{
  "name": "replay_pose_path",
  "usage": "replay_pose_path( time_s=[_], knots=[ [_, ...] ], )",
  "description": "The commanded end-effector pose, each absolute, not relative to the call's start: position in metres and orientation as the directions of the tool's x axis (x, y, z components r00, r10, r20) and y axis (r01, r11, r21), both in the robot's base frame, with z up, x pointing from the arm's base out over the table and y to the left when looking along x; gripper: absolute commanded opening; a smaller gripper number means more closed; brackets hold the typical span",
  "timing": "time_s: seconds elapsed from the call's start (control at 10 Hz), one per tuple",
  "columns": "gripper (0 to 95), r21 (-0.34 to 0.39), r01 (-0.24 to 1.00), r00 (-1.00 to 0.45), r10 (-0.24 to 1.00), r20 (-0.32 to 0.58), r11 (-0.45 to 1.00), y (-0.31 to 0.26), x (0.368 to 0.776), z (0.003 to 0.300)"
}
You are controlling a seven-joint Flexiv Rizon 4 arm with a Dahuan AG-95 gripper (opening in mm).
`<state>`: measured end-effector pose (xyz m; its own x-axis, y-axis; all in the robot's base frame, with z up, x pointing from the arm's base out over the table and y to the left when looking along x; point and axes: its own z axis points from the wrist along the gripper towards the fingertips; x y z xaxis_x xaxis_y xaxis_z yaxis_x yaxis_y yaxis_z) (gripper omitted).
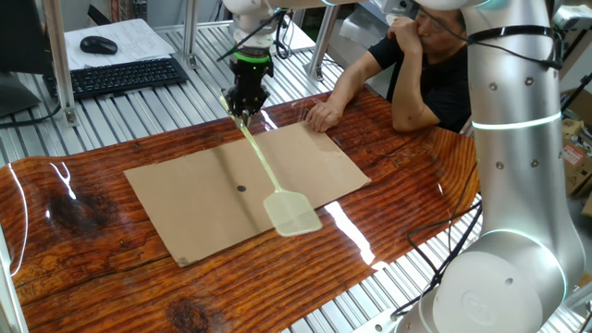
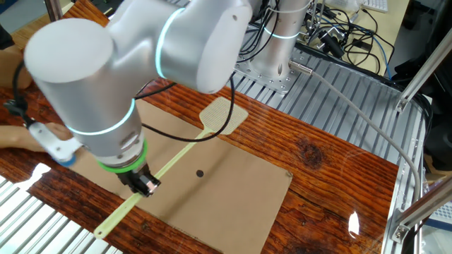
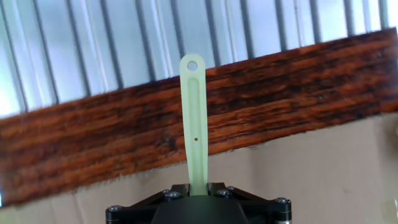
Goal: Swat with a flyswatter
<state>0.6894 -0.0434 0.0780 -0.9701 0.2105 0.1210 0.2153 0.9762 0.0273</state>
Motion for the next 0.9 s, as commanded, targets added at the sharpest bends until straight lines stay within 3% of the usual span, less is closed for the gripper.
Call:
replay_pose_path(
  time_s=[0.1,0.9],
  knots=[
    [0.0,0.068,0.342,-0.932,0.329,0.151,0.937,-0.0581,0.7019,0.085],
    [0.0,0.049,0.335,-0.936,0.326,0.132,0.941,-0.0526,0.7001,0.0764]
  ],
)
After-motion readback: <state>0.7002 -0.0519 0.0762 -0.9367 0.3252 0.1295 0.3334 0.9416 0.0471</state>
